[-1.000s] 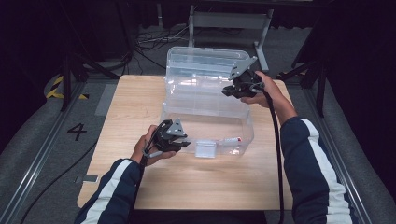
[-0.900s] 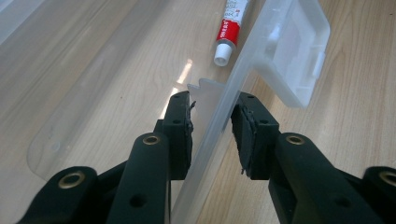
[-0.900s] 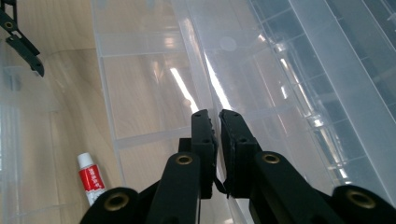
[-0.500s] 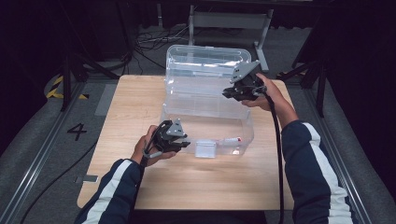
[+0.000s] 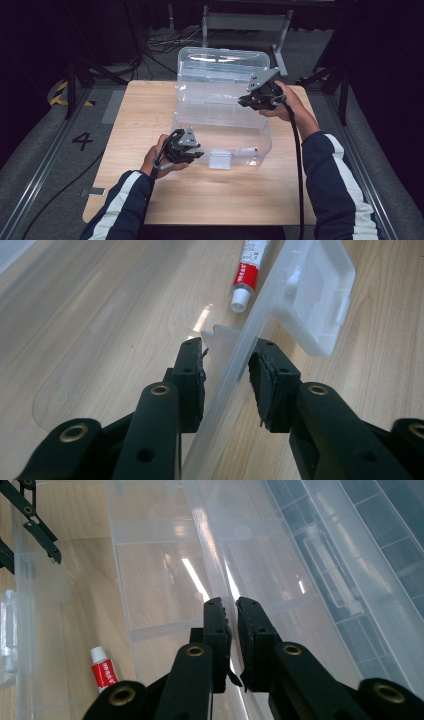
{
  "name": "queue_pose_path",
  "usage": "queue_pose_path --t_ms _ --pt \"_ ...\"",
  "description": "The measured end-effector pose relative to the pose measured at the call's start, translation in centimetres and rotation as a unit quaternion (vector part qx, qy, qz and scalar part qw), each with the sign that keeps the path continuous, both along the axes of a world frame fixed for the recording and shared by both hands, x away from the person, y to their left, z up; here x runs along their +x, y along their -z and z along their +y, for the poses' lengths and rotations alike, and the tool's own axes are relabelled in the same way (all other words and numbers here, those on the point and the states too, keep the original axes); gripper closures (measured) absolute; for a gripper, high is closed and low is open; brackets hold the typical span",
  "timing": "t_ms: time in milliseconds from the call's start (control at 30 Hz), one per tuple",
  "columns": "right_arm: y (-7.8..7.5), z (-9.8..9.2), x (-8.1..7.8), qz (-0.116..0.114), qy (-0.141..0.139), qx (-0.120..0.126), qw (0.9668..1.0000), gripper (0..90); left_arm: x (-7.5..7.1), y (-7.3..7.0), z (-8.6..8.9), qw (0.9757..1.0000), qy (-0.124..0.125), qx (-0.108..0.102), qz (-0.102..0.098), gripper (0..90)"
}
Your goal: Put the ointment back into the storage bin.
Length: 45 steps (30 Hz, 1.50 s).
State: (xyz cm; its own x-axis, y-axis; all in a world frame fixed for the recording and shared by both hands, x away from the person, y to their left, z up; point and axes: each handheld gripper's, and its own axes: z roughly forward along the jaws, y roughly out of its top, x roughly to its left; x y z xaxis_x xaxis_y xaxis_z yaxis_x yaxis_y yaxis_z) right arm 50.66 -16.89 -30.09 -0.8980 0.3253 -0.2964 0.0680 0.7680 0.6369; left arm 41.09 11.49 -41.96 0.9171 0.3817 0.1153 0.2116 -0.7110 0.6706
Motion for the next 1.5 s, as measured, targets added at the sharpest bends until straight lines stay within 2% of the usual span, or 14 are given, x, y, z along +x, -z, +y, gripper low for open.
queue_pose_path --t_ms 200,400,700,967,1500 --pt "0.2 -0.1 -0.3 -0.003 0.001 0.009 1.0 83.5 0.0 0.0 0.0 1.0 0.001 0.0 -0.002 67.2" --pt "0.5 -0.4 -0.5 -0.001 0.0 0.034 0.9994 82.7 -0.1 0.1 0.0 1.0 -0.001 -0.003 -0.006 66.4" --pt "0.8 -0.6 -0.9 -0.005 0.001 0.045 0.999 82.1 -0.2 0.2 0.0 0.9999 -0.002 -0.003 -0.012 66.0" --pt "1.3 -0.8 -1.6 -0.009 0.006 0.066 0.9977 80.8 -0.4 0.2 -0.1 0.9997 -0.003 -0.001 -0.023 64.9" --pt "1.5 -1.1 -2.3 -0.012 0.005 0.074 0.9972 79.9 -0.4 0.3 -0.1 0.9997 -0.003 0.0 -0.025 64.6"
